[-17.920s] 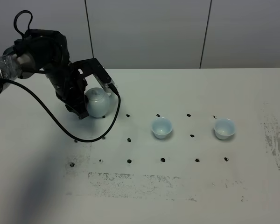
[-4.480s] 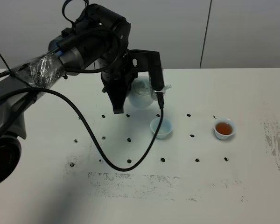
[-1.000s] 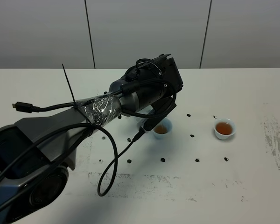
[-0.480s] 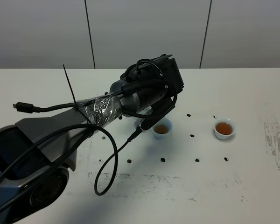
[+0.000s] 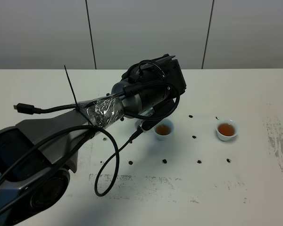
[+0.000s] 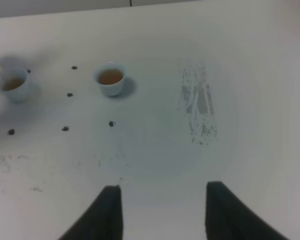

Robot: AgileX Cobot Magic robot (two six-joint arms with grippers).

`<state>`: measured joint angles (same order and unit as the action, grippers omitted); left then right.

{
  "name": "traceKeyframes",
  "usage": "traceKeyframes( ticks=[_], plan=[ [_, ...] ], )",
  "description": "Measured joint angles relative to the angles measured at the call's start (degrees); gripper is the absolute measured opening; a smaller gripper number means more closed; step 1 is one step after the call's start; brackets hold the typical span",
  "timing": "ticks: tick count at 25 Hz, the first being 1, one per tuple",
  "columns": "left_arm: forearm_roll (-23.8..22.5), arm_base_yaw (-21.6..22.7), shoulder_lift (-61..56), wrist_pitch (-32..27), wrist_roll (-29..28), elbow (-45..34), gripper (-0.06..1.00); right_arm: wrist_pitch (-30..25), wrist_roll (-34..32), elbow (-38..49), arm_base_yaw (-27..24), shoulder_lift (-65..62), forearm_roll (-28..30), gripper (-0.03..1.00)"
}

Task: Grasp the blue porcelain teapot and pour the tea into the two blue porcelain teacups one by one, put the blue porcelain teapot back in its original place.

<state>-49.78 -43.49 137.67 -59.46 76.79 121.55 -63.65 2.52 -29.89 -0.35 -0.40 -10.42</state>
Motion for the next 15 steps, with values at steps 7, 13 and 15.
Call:
traceKeyframes(
  ticks=[7, 13, 15],
  plan=[
    [-1.26, 0.00, 0.05, 0.00, 0.19, 0.00, 0.08, 0.00, 0.00, 0.00, 0.00, 0.00, 0.00, 0.37],
    [-1.78, 0.00, 0.94, 0.00, 0.25, 0.00, 0.08, 0.00, -0.06, 0.00, 0.00, 0.00, 0.00, 0.37],
    [-1.84, 0.00, 0.99, 0.05, 0.30, 0.00, 0.08, 0.00, -0.02, 0.00, 0.00, 0.00, 0.00, 0.37]
  ],
)
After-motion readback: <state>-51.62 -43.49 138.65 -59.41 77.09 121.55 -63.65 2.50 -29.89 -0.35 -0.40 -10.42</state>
